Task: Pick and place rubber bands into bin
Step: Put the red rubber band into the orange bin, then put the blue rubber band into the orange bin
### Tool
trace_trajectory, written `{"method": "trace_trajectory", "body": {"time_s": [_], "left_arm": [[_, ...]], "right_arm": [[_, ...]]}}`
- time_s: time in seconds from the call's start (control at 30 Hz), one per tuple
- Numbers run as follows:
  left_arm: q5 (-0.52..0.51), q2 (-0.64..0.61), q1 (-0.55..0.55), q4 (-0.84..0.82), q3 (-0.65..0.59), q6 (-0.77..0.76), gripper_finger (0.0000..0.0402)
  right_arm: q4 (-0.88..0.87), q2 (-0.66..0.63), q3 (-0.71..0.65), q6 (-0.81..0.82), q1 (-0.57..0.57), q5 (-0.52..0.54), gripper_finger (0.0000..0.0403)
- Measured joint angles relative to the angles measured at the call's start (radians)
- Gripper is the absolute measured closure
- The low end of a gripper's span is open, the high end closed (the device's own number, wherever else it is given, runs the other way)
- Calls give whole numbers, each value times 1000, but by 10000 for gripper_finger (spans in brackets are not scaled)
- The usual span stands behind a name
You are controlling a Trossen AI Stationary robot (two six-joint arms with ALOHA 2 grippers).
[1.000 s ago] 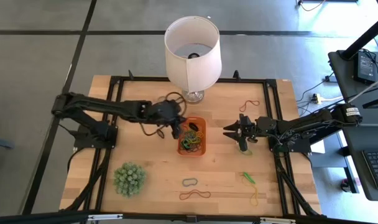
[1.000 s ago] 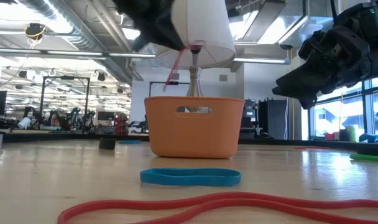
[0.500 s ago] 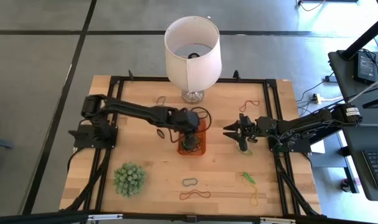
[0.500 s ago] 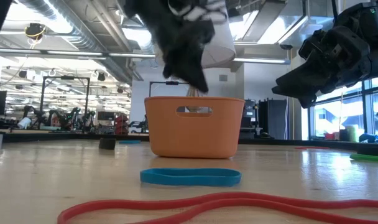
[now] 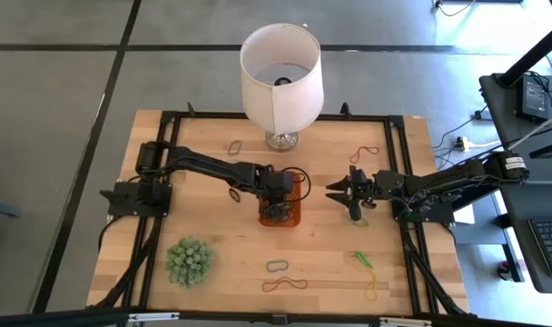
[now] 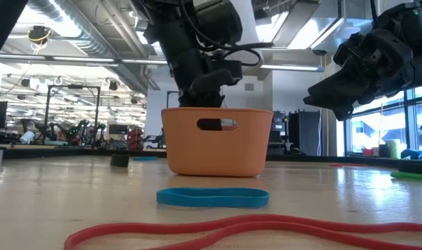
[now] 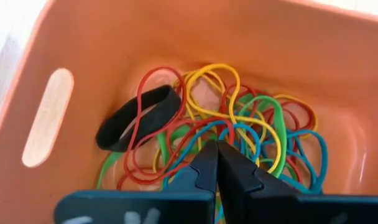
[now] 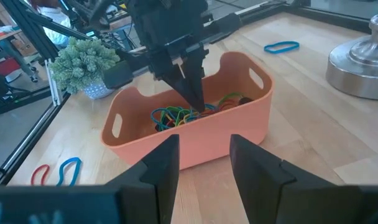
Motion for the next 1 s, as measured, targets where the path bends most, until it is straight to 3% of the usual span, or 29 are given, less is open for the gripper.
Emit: {"method": "trace_trajectory", "body": {"time_s": [0.63,1.0], "left_arm": [[-4,-4,-4,-7,-40,-37,400],[-12,-10,18,-245,116,-67,400]], "right_arm": [[0,0,0,1,0,0,257],[0,0,0,1,0,0,257]]}}
